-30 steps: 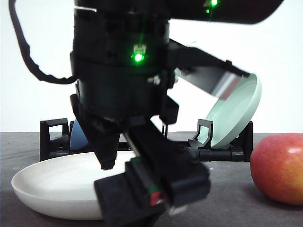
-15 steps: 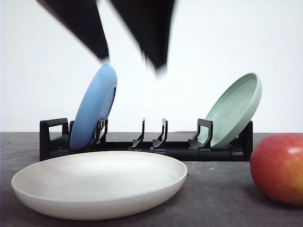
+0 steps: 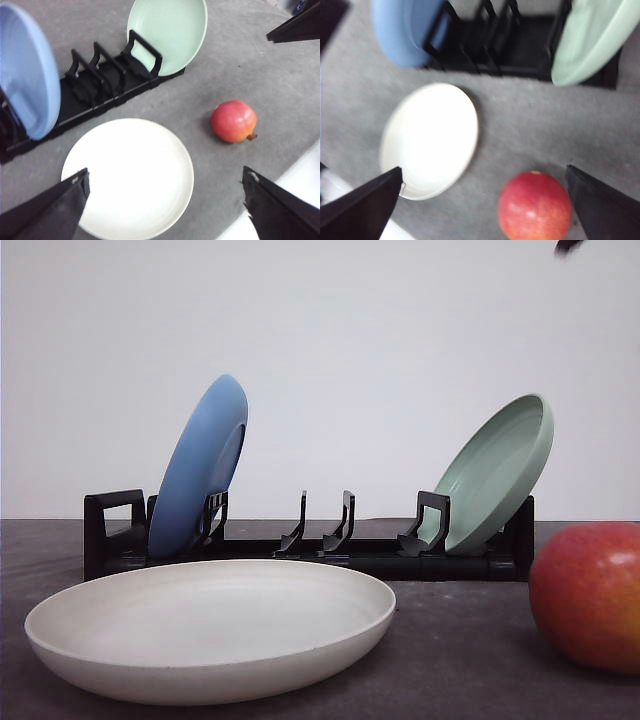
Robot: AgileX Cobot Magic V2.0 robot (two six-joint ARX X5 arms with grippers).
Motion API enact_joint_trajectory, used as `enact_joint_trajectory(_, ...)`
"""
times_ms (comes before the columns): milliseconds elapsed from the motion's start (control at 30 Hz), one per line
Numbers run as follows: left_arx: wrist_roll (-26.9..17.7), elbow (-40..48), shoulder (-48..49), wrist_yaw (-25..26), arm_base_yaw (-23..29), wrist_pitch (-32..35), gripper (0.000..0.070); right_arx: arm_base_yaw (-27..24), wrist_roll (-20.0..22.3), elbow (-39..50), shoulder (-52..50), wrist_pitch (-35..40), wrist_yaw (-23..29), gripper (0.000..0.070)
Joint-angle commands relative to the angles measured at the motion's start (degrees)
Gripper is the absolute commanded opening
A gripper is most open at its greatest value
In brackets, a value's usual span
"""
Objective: Place pomegranate in white plate
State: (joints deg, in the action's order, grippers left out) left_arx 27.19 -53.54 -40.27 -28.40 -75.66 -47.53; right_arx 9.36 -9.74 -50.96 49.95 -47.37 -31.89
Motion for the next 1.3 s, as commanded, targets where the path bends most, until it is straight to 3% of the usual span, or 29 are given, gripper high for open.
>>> enact_joint_trajectory(0,1.0,1.5,3.1,-0.3,-0.9,0.9,0.0587,1.9,-0.3,-0.9,2.5,0.2,2.7,0.0666)
enact_joint_trajectory(367,0.9,4.6,15.9,-4.9,-0.8,0.7,0.0585,11.9,-2.1,-0.9,17.5,0.2,15.9,0.07)
enact_joint_trajectory(633,1.0,4.6,16.8,-2.6,-0.8,0.3,0.0585,15.5,-3.8,-0.9,25.8,-2.5,18.9,0.07)
enact_joint_trajectory(1000,0.9,4.6,16.8,-2.6,-0.8,0.3,0.0585,19.0,-6.1,-0.9,34.5,-3.5,18.9,0.0699)
enact_joint_trajectory(1100,0.9,4.6,16.8,-2.6,-0.8,0.3,0.0585,19.4,-6.6,-0.9,36.1,-3.5,18.9,0.0646)
enact_joint_trajectory(1267,1.0,4.6,16.8,-2.5,-0.8,0.3,0.0585,19.4,-7.4,-0.9,36.7,-3.3,19.3,0.0444)
